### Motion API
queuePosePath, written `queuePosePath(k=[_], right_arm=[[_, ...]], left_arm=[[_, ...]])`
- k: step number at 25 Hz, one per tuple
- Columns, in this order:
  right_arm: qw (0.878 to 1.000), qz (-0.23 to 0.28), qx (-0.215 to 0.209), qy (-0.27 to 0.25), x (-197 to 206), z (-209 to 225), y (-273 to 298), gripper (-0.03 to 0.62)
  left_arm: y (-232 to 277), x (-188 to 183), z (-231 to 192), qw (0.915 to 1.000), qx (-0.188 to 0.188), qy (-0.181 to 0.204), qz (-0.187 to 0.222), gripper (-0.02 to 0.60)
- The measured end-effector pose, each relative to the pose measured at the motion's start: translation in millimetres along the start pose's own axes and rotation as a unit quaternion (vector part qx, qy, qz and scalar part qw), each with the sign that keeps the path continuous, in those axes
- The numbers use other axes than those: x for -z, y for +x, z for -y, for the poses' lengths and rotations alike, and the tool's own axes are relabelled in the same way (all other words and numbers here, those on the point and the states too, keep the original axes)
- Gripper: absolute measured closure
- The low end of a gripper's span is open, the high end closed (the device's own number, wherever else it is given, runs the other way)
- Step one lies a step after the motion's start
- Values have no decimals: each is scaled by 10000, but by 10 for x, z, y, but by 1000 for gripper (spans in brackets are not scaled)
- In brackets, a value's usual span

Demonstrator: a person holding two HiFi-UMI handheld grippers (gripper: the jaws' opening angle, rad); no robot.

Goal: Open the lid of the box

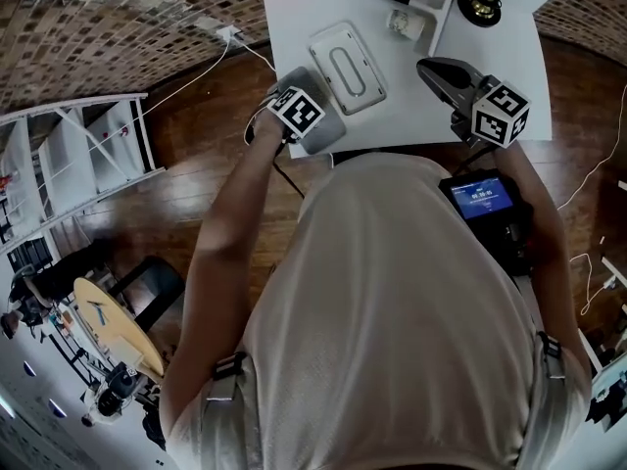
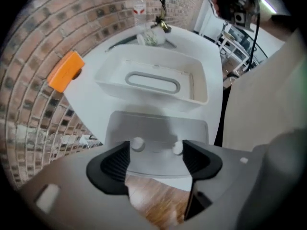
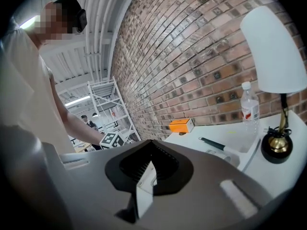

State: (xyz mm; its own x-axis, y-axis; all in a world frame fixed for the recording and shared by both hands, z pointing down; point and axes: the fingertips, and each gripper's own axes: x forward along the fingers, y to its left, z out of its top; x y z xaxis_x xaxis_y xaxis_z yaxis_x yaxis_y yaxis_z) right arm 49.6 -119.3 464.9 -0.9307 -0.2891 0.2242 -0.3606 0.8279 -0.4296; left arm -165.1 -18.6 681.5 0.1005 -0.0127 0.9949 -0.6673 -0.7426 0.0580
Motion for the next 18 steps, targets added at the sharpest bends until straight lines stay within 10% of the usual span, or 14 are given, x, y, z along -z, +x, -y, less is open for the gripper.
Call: queuePosePath(k=[4,10,13,18], right_arm=[[9992,-118,-343,-139,2,-37,263,592],[9942,-263,-967,-401,-184,-249,723,592],[9908,-290,-1227,-490,-309,-450,951,592],[9874,-266,-1439,-601,-384,-780,1125,592]], left_arm=[[-673,-257,-164,9734,-513,-1099,1945,417],[-1891,-311,-317,8628,-1308,-2073,4422,576],[-2293,-190,-369,8192,-1548,-2197,5066,580],[-2576,107,-299,7840,-1732,-2281,5508,580]])
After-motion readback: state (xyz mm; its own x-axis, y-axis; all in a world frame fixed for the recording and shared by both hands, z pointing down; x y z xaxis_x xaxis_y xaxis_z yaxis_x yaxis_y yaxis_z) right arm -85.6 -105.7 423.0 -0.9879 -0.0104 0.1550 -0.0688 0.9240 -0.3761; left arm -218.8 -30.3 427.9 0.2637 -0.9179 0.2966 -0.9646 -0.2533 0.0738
